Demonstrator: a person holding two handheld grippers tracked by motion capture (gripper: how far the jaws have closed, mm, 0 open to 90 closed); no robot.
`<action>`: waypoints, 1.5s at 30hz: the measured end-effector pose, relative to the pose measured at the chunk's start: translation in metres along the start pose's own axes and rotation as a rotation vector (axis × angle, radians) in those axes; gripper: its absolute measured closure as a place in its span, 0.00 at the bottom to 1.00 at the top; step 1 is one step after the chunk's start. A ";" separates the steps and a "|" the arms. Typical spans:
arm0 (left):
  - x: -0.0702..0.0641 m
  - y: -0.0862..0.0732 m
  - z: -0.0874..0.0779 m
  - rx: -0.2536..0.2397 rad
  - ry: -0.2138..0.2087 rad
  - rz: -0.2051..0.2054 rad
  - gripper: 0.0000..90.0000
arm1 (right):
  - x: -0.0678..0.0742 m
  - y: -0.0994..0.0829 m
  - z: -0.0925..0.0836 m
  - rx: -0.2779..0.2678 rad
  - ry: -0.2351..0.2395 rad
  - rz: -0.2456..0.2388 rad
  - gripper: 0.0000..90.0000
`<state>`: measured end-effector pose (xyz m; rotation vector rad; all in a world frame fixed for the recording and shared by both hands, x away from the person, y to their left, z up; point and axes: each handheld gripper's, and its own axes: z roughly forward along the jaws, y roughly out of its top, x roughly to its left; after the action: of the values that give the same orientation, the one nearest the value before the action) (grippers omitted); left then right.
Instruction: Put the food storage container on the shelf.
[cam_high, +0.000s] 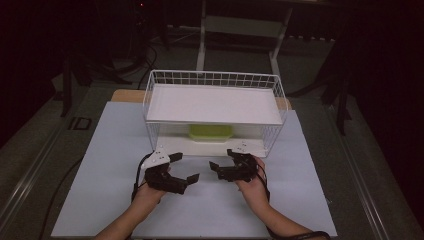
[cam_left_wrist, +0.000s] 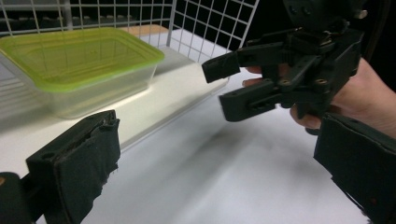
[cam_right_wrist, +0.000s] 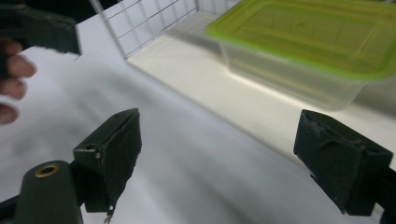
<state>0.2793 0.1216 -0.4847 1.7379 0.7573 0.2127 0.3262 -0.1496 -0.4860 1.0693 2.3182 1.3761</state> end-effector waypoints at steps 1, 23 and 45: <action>0.000 0.000 0.000 0.000 0.000 0.000 0.01 | 0.000 0.000 0.000 0.000 0.000 0.000 0.17; -0.015 -0.014 -0.024 0.057 -0.051 -0.008 0.01 | 0.002 -0.025 -0.059 0.018 0.018 -0.016 0.17; -0.015 -0.030 -0.023 0.078 -0.044 0.025 0.01 | -0.011 -0.055 -0.076 0.037 -0.008 -0.016 0.17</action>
<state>0.2452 0.1349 -0.5015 1.8209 0.7205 0.1625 0.2674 -0.2234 -0.4933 1.0626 2.3502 1.3256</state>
